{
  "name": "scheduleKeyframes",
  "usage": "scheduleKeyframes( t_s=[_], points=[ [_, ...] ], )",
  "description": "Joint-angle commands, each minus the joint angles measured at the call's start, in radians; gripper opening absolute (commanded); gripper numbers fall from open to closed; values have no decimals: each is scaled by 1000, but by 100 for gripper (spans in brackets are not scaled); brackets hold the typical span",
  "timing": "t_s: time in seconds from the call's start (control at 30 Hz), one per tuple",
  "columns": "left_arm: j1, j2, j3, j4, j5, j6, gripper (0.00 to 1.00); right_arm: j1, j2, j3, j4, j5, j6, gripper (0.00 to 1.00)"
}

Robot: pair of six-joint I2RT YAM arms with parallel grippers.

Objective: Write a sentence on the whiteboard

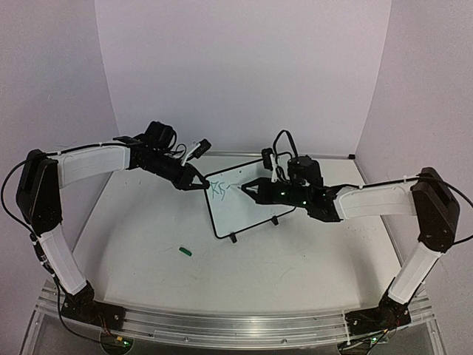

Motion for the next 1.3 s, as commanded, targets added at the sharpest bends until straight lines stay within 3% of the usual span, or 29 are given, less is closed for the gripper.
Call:
scheduleKeyframes(
  t_s=[0.0,1.27],
  points=[
    [-20,3,14,-68,-58,50,0,-27,-50,-1,14,81,3,0],
    [-25,8,16,-71,-60,52,0,-30,44,12,55,-66,14,0]
  ],
)
